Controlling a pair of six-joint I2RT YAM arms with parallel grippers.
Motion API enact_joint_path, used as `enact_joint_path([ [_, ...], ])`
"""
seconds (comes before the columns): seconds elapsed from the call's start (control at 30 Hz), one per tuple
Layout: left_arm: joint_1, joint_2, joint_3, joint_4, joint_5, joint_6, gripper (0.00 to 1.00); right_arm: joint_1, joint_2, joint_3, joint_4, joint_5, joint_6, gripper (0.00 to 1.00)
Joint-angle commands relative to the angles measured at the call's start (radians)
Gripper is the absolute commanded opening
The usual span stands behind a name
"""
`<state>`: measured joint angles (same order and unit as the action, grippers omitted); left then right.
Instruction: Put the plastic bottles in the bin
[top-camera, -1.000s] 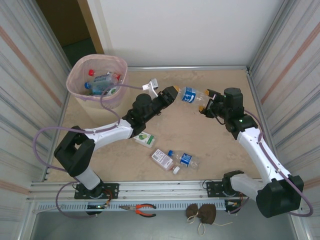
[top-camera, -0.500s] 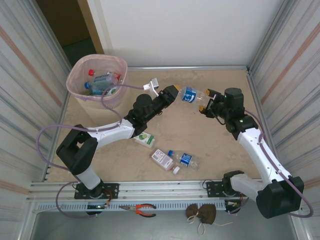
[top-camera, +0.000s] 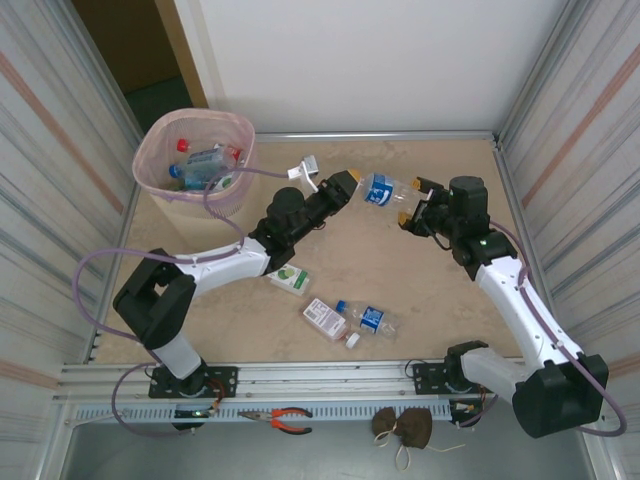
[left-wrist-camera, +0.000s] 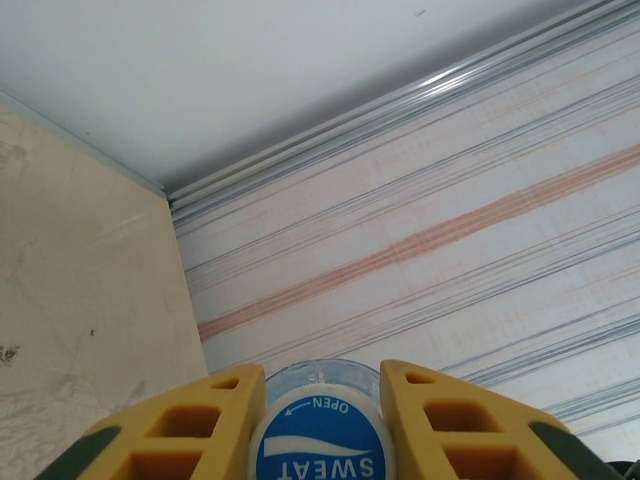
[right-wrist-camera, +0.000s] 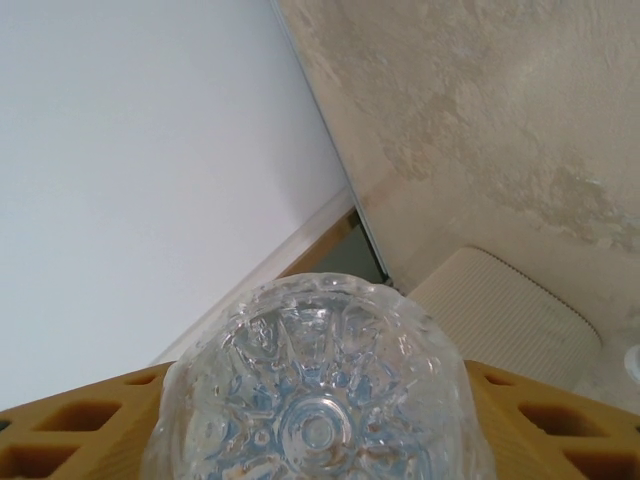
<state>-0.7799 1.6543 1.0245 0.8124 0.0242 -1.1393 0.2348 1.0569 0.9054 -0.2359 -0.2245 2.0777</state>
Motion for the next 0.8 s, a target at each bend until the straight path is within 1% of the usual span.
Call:
enact_joint_path([
  [0.0, 0.019, -0.061, -0.001, -0.029, -0.024, 0.073, 0.14, -0.011, -0.039, 0.032, -0.038, 0.017, 0.018, 0.74],
  [0.07, 0.031, -0.094, 0.002, -0.076, -0.024, 0.11, 0.13, -0.018, -0.047, 0.036, -0.048, 0.019, -0.01, 0.8],
  [0.13, 0.042, -0.127, 0.003, -0.126, -0.024, 0.155, 0.13, -0.026, -0.057, 0.043, -0.072, 0.022, -0.037, 0.83],
  [0.23, 0.064, -0.183, 0.019, -0.217, -0.024, 0.228, 0.13, -0.04, -0.062, 0.057, -0.11, 0.038, -0.093, 0.84],
  [0.27, 0.071, -0.198, 0.026, -0.242, -0.019, 0.25, 0.13, -0.047, -0.09, 0.063, -0.125, 0.044, -0.111, 0.84],
  [0.37, 0.1, -0.253, 0.061, -0.359, -0.003, 0.342, 0.12, -0.069, -0.102, 0.095, -0.186, 0.053, -0.19, 0.84],
  [0.53, 0.162, -0.326, 0.195, -0.648, 0.05, 0.516, 0.12, -0.104, -0.084, 0.15, -0.271, 0.033, -0.319, 0.84],
  [0.67, 0.232, -0.357, 0.335, -0.873, 0.109, 0.65, 0.12, -0.118, -0.074, 0.172, -0.283, 0.019, -0.428, 0.84],
  [0.7, 0.252, -0.363, 0.375, -0.936, 0.121, 0.683, 0.12, -0.12, -0.044, 0.177, -0.278, 0.019, -0.466, 0.84],
  [0.77, 0.292, -0.368, 0.452, -1.05, 0.144, 0.748, 0.12, -0.121, -0.033, 0.194, -0.267, 0.023, -0.558, 0.84],
])
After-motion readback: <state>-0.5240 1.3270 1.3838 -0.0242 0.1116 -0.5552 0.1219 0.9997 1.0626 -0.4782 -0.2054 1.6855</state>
